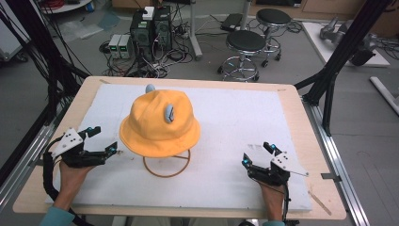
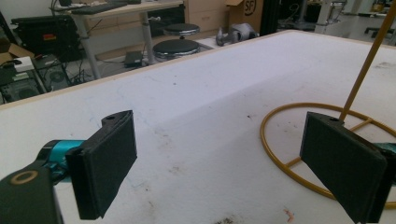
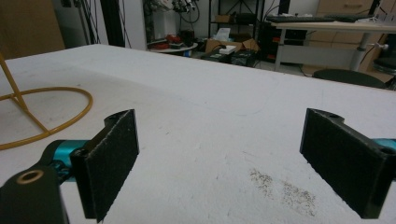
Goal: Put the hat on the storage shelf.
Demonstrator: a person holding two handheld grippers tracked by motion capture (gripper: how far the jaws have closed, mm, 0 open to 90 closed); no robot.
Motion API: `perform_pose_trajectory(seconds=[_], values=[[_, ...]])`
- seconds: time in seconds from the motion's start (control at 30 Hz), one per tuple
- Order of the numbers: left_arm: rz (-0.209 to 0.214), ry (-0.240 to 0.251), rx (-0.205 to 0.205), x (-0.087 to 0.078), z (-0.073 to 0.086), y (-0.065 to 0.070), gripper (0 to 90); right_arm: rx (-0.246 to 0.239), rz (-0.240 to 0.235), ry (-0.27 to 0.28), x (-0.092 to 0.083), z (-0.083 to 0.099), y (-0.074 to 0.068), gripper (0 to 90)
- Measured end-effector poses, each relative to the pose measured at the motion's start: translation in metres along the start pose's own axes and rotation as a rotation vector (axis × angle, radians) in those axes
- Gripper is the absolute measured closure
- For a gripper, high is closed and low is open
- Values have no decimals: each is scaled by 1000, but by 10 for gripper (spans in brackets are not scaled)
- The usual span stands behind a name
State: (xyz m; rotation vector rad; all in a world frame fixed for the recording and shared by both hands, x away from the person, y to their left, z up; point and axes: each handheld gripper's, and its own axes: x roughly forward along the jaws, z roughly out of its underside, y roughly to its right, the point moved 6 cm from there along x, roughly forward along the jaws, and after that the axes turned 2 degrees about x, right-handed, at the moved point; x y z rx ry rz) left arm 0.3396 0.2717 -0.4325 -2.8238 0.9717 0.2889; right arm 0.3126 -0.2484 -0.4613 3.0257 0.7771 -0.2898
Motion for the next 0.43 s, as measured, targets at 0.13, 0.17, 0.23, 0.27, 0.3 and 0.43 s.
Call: perform_pose_trajectory(seconds=[0.13, 0.17, 0.23, 0.27, 0.3, 0.43], values=[[8, 2, -7, 0, 1, 0, 111, -1, 0, 2, 0, 0, 0, 106], [8, 6, -10, 0, 2, 0, 111, 4, 2, 1, 0, 0, 0, 105], [-18, 49, -6, -2, 4, -1, 112, 5, 1, 1, 0, 0, 0, 106], [-22, 63, -14, -3, 7, -1, 113, 4, 0, 1, 0, 0, 0, 105], [-24, 66, -23, -4, 9, -1, 115, 4, 0, 1, 0, 0, 0, 106], [-36, 70, -39, -6, 17, -2, 115, 2, 1, 1, 0, 0, 0, 106]])
